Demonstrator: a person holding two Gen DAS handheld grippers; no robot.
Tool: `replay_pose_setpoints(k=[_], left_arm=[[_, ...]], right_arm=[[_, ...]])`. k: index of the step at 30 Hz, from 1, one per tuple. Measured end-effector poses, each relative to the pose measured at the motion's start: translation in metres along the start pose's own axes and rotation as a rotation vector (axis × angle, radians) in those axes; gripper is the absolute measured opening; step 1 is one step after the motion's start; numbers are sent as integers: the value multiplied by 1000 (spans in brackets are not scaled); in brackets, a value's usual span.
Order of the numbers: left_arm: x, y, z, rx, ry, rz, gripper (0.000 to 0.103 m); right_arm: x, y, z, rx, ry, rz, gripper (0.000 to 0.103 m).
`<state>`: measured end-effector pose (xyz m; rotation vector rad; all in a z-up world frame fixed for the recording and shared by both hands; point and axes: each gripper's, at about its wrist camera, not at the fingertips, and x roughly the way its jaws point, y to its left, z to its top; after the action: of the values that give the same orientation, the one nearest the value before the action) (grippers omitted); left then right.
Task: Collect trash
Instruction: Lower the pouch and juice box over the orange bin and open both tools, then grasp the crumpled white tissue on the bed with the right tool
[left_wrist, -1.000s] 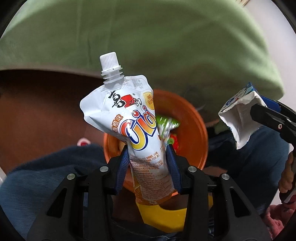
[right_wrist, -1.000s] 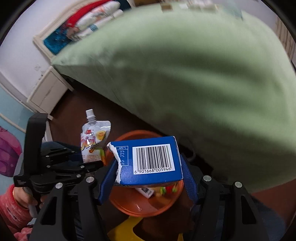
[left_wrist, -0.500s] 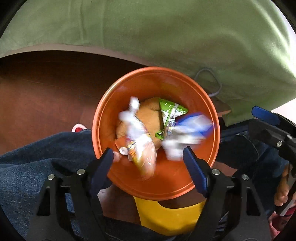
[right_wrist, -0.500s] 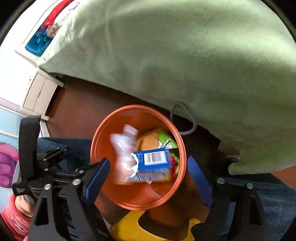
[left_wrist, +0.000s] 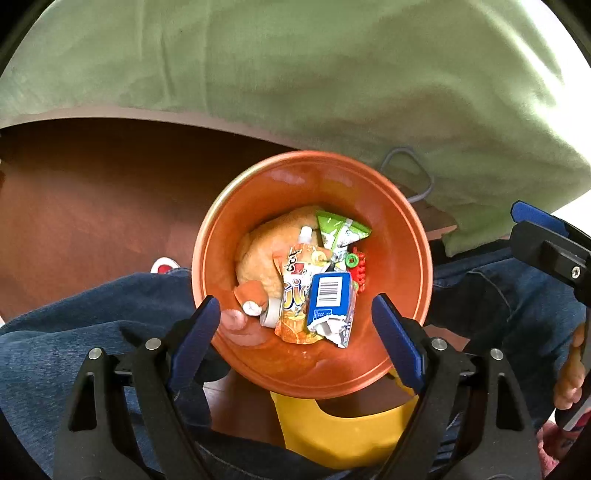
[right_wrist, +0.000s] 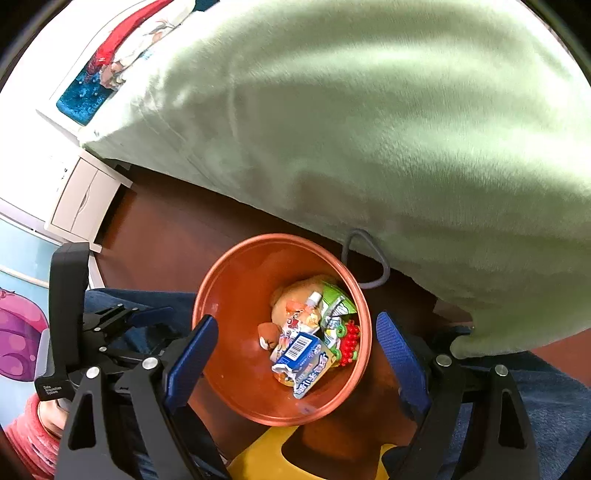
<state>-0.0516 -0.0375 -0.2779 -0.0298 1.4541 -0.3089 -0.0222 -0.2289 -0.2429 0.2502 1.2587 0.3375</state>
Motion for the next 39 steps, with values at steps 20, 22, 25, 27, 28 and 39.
replay_pose_setpoints(k=[20,22,25,27,28,39], left_arm=[[-163,-11,54,12,-485,85,91],[-172,-10,60,2,-509,78,91],[-180,-8,67,-14,-530,66,91],[-183,-7,71,-18,-537,65,91],[-185,-6,73,-22,-539,65,91],[-191,7,90,-63,-545,59,91]], right_arm=[[-117,19,99,-106,-388,-84,95],[-119,16,130,-124,-424,-112,95],[-115,13,182,-150,-457,-170,95],[-109,8,218,-151,-458,-173,96],[-105,5,233,-147,-452,-171,96],[-32,-11,344,-164,-269,-339,61]])
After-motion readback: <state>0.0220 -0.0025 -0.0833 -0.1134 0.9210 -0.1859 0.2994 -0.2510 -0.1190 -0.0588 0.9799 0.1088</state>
